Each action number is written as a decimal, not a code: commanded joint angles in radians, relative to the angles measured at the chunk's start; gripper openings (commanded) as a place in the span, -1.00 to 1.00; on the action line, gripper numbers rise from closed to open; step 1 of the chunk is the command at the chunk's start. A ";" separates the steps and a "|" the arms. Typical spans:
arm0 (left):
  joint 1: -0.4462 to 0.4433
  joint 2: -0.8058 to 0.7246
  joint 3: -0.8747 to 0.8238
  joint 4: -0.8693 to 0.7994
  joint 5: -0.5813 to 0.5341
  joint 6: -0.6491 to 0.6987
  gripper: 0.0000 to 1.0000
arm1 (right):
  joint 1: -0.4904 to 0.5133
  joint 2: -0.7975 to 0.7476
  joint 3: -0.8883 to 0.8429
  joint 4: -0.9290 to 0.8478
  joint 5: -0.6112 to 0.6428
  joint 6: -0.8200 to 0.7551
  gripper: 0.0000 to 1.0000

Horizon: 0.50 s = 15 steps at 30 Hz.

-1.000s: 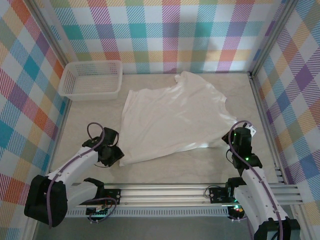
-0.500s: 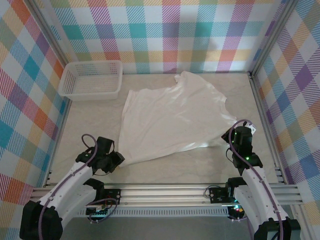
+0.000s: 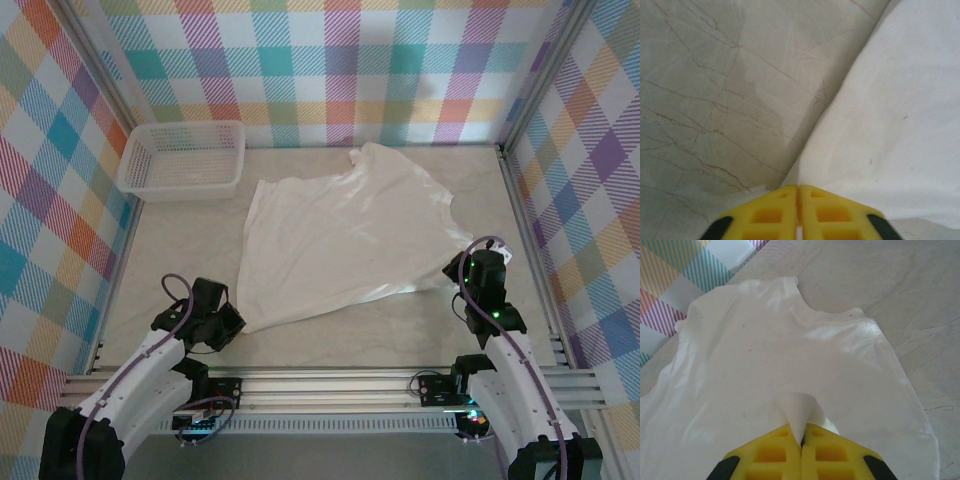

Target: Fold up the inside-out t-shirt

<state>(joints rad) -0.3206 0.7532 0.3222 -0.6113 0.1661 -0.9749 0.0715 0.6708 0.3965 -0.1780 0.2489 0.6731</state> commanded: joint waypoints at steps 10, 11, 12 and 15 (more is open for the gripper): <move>-0.008 -0.111 0.131 -0.142 -0.098 0.005 -1.00 | -0.003 -0.033 0.064 -0.001 0.038 -0.049 -1.00; -0.006 -0.104 0.144 -0.145 -0.099 0.005 -1.00 | -0.003 -0.033 0.071 -0.001 0.039 -0.055 -1.00; -0.002 -0.095 0.159 -0.146 -0.098 0.004 -1.00 | -0.003 -0.032 0.079 0.000 0.040 -0.066 -1.00; 0.006 -0.060 0.191 -0.136 -0.080 0.006 -1.00 | -0.004 -0.032 0.097 0.003 0.037 -0.092 -1.00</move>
<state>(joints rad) -0.3195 0.6697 0.4778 -0.7086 0.0986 -0.9768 0.0715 0.6506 0.4515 -0.1890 0.2691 0.6258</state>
